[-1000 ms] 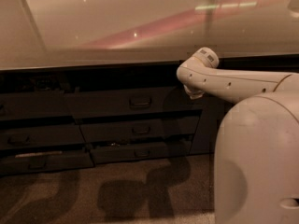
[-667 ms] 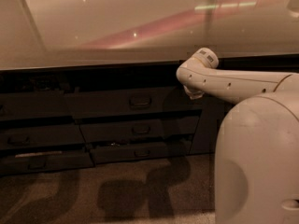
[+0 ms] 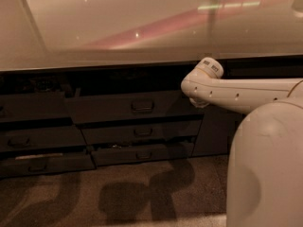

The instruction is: Open top drawer

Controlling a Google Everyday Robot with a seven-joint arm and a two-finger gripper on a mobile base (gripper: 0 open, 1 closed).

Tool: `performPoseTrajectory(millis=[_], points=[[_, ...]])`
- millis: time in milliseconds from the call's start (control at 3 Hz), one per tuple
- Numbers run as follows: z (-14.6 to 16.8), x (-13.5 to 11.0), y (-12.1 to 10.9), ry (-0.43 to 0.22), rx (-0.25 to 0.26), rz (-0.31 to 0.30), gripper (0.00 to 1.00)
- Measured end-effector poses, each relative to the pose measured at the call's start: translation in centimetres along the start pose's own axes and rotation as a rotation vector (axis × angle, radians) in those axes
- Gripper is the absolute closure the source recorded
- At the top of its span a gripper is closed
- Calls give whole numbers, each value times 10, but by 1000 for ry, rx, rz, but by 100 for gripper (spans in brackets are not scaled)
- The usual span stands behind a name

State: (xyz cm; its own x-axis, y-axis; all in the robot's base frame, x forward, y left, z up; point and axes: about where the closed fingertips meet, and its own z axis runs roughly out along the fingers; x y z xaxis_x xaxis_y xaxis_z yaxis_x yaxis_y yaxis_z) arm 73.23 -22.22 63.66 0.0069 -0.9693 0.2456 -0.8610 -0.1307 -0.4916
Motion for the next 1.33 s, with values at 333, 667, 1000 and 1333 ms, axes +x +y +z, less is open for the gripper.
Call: performPoseTrajectory(millis=[333, 667, 1000, 1333], points=[[-2, 1, -1, -1, 3, 1, 100], [-31, 16, 8, 0, 80, 23, 100], [-41, 22, 18, 13, 88, 25, 100], [-41, 22, 18, 13, 88, 25, 100]])
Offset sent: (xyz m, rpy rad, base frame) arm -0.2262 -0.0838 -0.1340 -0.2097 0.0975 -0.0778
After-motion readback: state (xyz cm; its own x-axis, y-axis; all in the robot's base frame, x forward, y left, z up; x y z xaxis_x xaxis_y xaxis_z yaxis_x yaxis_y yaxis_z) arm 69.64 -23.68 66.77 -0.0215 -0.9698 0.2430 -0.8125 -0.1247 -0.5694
